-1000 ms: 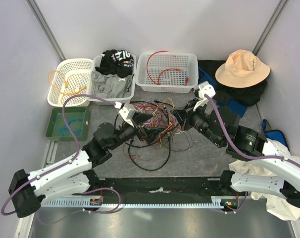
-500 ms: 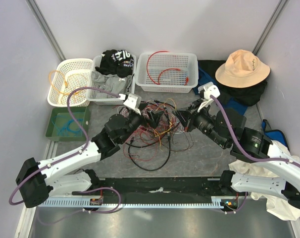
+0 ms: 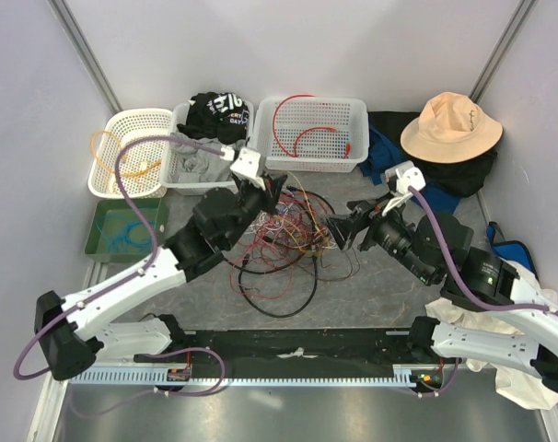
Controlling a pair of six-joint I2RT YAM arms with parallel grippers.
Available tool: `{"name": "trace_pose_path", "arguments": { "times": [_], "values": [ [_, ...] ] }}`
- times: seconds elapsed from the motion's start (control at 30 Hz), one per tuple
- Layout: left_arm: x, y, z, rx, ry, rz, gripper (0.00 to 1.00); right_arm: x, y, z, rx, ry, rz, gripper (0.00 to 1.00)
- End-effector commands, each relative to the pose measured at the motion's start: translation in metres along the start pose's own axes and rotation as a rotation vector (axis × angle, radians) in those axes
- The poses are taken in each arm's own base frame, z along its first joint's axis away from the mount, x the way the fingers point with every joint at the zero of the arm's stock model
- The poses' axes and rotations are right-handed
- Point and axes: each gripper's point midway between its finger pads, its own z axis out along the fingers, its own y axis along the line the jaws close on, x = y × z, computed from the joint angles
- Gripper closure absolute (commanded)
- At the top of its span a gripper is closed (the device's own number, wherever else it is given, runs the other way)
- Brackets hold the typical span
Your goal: Untangle the cables
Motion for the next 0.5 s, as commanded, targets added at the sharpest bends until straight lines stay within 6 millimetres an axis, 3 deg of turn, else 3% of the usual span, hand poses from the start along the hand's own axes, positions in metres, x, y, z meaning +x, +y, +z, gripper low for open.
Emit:
{"name": "trace_pose_path", "arguments": {
  "times": [0.0, 0.03, 0.1, 0.13, 0.17, 0.37, 0.43, 0.47],
  "values": [
    [-0.112, 0.005, -0.010, -0.062, -0.107, 0.029, 0.98, 0.018, -0.025, -0.004, 0.097, 0.006, -0.011, 0.14],
    [-0.148, 0.000, -0.014, -0.054, -0.151, 0.015, 0.98, 0.023, -0.028, -0.003, 0.109, 0.013, -0.016, 0.13],
    [-0.170, -0.003, -0.015, -0.051, -0.158, 0.027, 0.98, 0.033, -0.033, -0.002, 0.131, 0.027, -0.021, 0.13],
    [-0.166, -0.004, -0.007, -0.060, -0.120, 0.050, 0.98, 0.036, -0.035, -0.001, 0.138, 0.031, -0.023, 0.13],
    [-0.197, -0.002, -0.012, -0.074, -0.170, 0.038, 0.98, 0.041, -0.036, -0.001, 0.141, 0.040, -0.025, 0.13],
    [-0.261, 0.002, -0.016, -0.128, -0.236, 0.103, 0.98, 0.057, -0.041, 0.002, 0.148, 0.061, -0.039, 0.14],
    [-0.278, 0.003, -0.022, -0.136, -0.268, 0.099, 0.98, 0.060, -0.041, 0.003, 0.145, 0.060, -0.036, 0.14],
    [-0.277, 0.004, -0.021, -0.144, -0.262, 0.105, 0.98, 0.066, -0.041, 0.005, 0.144, 0.070, -0.040, 0.14]
  ]
}}
